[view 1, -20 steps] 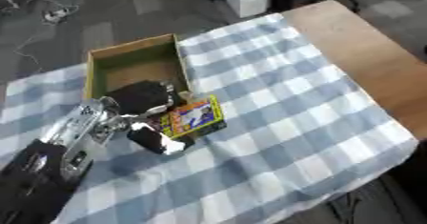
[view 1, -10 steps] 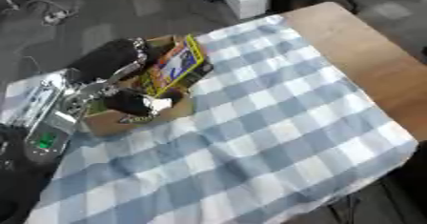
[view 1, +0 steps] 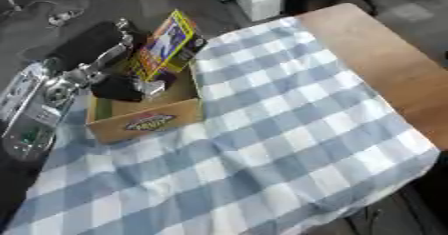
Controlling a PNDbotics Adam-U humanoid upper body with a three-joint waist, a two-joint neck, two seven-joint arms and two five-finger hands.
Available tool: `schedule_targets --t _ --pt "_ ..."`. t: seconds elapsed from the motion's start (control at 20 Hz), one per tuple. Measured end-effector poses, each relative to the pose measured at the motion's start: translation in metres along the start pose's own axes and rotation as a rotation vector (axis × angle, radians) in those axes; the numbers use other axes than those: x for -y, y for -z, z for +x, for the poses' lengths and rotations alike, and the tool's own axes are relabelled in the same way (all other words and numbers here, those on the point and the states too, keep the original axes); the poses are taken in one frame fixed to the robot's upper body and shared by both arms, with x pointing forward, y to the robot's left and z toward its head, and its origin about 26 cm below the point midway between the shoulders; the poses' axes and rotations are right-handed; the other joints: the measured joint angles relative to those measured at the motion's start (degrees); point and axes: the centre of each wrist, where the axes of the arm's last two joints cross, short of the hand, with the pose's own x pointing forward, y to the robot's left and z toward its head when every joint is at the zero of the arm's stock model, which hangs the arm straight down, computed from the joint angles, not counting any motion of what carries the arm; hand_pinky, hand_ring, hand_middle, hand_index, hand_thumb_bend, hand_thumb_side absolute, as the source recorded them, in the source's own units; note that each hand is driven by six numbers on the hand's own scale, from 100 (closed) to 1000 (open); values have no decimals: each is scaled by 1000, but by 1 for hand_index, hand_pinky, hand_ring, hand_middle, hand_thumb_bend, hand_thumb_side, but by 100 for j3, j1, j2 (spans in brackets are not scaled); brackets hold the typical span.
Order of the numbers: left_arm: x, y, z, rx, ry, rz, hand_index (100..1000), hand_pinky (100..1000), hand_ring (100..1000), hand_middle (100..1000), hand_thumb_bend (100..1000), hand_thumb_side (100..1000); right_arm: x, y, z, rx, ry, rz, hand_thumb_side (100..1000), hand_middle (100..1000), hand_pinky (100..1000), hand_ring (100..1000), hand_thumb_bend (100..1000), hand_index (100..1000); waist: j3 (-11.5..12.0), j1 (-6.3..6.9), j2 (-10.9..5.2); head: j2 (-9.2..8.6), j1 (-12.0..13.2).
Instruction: Pick up objects on the table and place them in the box.
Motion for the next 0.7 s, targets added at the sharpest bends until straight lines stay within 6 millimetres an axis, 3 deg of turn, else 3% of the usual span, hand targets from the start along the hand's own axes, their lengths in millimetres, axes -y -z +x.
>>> schedule_targets --t 0.25,0.3,0.7 --pt "-3 -2 -23 -45 94 14 244 100 100 100 100 669 0 0 0 -2 -2 1 1000 342 371 313 100 568 1 0 0 -1 3" --pt "-1 -3 -28 -55 109 15 241 100 100 100 100 696 0 0 0 -2 -2 1 1000 342 371 313 100 568 1 0 0 -1 4" --pt "20 -7 -63 -98 239 22 222 100 100 100 100 691 0 0 -1 -5 2 8 1000 342 371 313 100 567 -22 21 7 -1 30"
